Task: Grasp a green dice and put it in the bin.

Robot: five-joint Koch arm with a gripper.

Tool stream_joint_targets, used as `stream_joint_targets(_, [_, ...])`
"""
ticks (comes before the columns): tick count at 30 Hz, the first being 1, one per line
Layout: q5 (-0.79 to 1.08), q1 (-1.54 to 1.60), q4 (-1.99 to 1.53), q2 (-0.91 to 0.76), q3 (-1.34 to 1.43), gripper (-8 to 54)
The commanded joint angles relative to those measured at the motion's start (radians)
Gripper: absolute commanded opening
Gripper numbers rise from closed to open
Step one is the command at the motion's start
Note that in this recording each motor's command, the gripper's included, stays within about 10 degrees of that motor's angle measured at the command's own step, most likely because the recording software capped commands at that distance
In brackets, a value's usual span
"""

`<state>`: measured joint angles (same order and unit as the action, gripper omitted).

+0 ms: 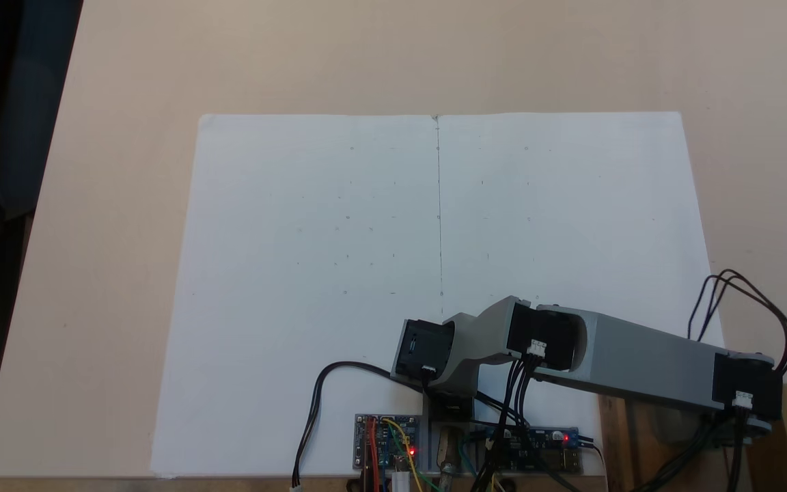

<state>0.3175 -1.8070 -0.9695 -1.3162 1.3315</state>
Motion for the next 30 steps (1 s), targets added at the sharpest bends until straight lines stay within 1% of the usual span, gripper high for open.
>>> stream_joint_targets(1, [0.098,-0.015,0.035,-0.025,0.000,45.4])
stream_joint_targets(10, [0.074,-0.011,0.140,-0.034,0.011,43.3])
stream_joint_targets(12, [0.008,-0.008,0.192,-0.058,0.006,43.1])
stream_joint_targets(15, [-0.187,0.044,0.319,-0.106,-0.040,42.1])
stream_joint_targets(16, [-0.214,0.066,0.350,-0.114,-0.077,42.1])
stream_joint_targets(19, [-0.354,0.201,0.425,-0.156,-0.192,42.1])
stream_joint_targets(22, [-0.443,0.321,0.492,-0.218,-0.202,42.1])
stream_joint_targets(27, [-0.459,0.575,0.512,-0.261,-0.199,42.5])
stream_joint_targets(30, [-0.459,0.750,0.515,-0.296,-0.152,42.5])
